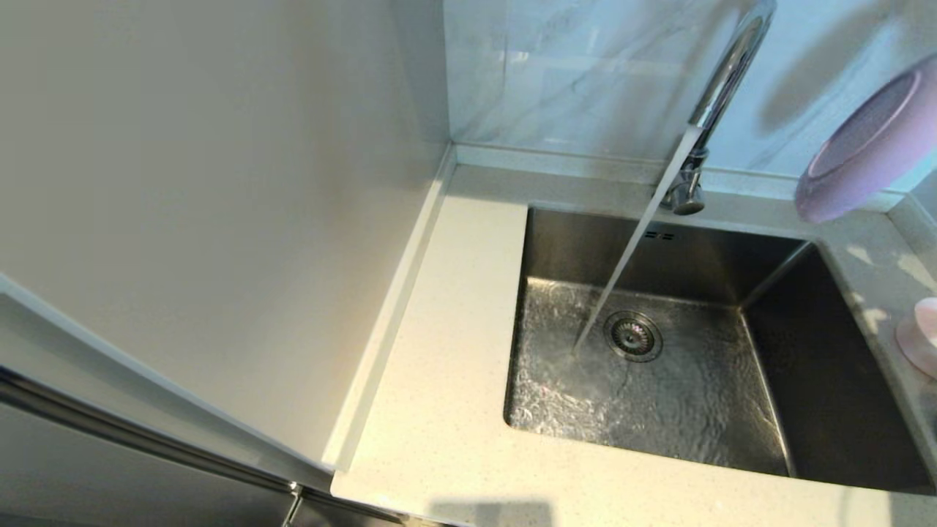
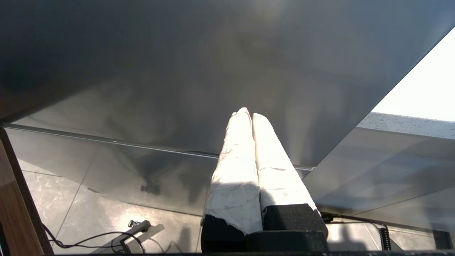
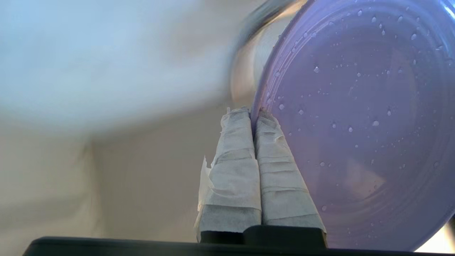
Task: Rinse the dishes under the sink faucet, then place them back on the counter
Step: Place the plate on the table
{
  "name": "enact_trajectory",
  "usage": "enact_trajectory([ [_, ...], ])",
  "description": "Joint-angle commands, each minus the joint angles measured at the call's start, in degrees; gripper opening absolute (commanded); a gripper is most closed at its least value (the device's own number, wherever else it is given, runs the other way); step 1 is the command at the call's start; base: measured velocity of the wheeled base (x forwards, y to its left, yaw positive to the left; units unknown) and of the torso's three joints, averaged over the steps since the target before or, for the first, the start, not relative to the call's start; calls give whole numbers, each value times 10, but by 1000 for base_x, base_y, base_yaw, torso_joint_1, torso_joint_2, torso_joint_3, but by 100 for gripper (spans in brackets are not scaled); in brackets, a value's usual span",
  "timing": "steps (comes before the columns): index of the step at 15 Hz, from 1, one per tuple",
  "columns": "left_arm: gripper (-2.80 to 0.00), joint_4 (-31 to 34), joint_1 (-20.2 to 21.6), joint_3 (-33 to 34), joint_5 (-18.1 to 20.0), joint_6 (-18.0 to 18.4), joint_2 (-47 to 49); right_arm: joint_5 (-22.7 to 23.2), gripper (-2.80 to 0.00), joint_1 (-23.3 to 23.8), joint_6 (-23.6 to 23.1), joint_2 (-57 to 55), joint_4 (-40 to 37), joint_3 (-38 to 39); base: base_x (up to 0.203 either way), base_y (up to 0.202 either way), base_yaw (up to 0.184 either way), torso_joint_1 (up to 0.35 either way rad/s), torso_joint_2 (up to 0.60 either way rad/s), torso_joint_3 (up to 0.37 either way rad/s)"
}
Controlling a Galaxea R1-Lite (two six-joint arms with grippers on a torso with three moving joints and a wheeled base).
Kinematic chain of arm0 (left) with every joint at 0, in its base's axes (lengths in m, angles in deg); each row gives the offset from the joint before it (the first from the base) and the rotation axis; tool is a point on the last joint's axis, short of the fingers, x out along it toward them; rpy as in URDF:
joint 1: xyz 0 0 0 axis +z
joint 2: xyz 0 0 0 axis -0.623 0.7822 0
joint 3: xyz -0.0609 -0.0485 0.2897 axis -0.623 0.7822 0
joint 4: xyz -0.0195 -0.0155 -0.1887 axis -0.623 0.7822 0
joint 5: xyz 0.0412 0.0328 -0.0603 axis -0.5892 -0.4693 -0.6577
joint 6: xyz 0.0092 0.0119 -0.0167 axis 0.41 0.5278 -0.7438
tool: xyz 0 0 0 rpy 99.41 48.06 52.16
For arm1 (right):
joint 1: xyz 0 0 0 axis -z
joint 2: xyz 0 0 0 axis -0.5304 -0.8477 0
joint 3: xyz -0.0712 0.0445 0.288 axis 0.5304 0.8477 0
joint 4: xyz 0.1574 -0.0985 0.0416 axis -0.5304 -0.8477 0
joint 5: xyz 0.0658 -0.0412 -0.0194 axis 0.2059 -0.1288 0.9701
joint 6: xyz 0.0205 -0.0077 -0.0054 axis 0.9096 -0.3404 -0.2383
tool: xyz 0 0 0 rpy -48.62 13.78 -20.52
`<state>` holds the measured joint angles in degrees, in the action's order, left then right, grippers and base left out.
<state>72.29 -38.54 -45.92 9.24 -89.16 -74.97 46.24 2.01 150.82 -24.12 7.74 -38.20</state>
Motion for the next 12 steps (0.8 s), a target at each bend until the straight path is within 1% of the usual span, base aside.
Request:
enact_trajectory([
  [1, -280, 0, 0, 0, 0, 0, 0, -127, -280, -34, -340, -18, -352, -42, 0, 0, 0, 0, 0, 0],
  [2, -280, 0, 0, 0, 0, 0, 0, -166, -280, -45, -453, -18, -402, -55, 0, 0, 0, 0, 0, 0],
  [3, -280, 0, 0, 0, 0, 0, 0, -178, -280, -53, -565, -16, -430, -65, 0, 0, 0, 0, 0, 0],
  [5, -280, 0, 0, 0, 0, 0, 0, -161, -280, -63, -764, -15, -449, -78, 0, 0, 0, 0, 0, 0],
  [6, -280, 0, 0, 0, 0, 0, 0, -147, -280, -77, -835, -20, -455, -97, 0, 0, 0, 0, 0, 0],
  [7, -280, 0, 0, 0, 0, 0, 0, -133, -280, -93, -876, -22, -458, -111, 0, 0, 0, 0, 0, 0],
  [9, -280, 0, 0, 0, 0, 0, 0, -110, -280, -99, -967, -23, -461, -108, 0, 0, 0, 0, 0, 0],
  [10, -280, 0, 0, 0, 0, 0, 0, -104, -280, -101, -1009, -24, -461, -109, 0, 0, 0, 0, 0, 0],
  [12, -280, 0, 0, 0, 0, 0, 0, -103, -280, -102, -1074, -31, -461, -112, 0, 0, 0, 0, 0, 0],
])
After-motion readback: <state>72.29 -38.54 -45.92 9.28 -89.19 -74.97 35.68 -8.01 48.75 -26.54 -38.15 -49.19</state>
